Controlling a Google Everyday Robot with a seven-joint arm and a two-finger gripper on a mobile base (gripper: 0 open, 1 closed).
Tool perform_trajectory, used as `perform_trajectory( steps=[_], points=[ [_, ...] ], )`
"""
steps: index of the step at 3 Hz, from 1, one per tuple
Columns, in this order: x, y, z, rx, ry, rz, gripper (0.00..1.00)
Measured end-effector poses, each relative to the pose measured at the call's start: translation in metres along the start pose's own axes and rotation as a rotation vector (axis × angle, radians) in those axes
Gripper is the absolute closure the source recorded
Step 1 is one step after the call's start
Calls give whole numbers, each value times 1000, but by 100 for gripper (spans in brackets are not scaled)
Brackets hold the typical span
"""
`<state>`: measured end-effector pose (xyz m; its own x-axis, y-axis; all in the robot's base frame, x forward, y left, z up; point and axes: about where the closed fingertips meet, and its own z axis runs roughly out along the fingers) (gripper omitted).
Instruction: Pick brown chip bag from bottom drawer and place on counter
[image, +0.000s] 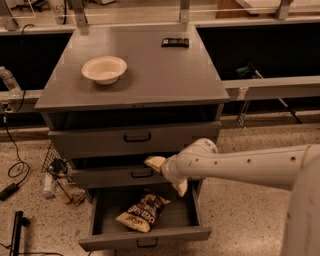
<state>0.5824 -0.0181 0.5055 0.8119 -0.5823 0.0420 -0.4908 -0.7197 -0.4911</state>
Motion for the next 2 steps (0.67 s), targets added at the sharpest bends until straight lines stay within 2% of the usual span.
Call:
perform_trajectory(
  steps=[1,2],
  points=[
    [14,-9,73,-35,-56,-104,0],
    [15,12,139,-116,-135,-129,0]
  ],
)
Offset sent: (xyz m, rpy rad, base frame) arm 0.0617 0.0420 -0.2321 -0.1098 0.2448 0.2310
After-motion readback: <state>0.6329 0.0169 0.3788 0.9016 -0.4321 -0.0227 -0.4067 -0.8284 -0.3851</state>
